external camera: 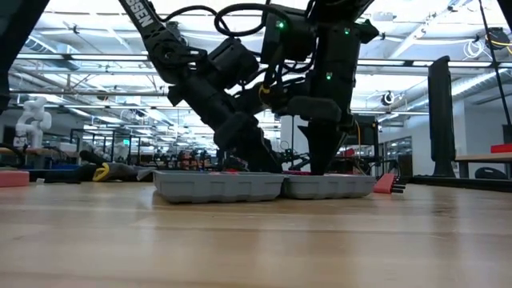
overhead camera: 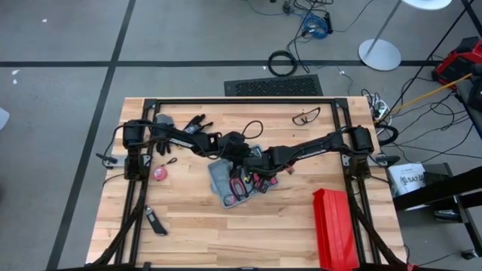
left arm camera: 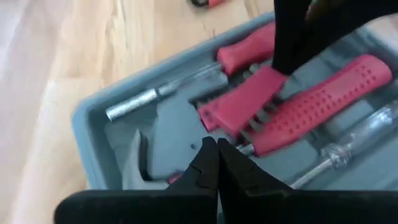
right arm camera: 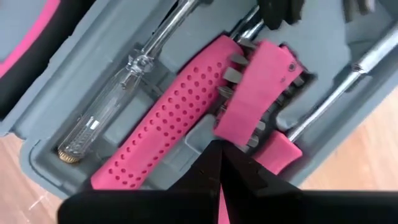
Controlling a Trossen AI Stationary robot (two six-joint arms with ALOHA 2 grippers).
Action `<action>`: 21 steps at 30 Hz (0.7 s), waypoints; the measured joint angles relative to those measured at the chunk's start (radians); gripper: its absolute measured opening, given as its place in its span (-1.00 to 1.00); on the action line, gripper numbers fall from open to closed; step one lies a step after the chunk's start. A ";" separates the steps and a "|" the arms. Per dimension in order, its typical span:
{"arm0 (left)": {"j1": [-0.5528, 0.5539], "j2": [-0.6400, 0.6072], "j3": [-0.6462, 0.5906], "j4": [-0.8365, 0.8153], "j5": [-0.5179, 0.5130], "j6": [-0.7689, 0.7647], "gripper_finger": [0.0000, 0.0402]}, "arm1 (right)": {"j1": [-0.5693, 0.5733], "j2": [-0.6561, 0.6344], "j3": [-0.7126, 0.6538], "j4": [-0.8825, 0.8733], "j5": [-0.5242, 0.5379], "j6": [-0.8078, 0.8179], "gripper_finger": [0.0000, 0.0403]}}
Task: Prefit tool cases
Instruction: Put the red terminal block into the gray prefit tools case
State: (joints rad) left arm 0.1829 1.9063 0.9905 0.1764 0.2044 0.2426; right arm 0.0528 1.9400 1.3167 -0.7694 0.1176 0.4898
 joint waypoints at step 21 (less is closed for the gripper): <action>-0.002 0.005 0.041 0.071 0.092 -0.053 -1.00 | 0.000 0.002 -0.002 0.044 0.025 -0.016 -1.00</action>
State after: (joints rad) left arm 0.1814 1.9110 1.0319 0.2476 0.2964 0.1896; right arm 0.0532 1.9419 1.3148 -0.7256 0.1424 0.4740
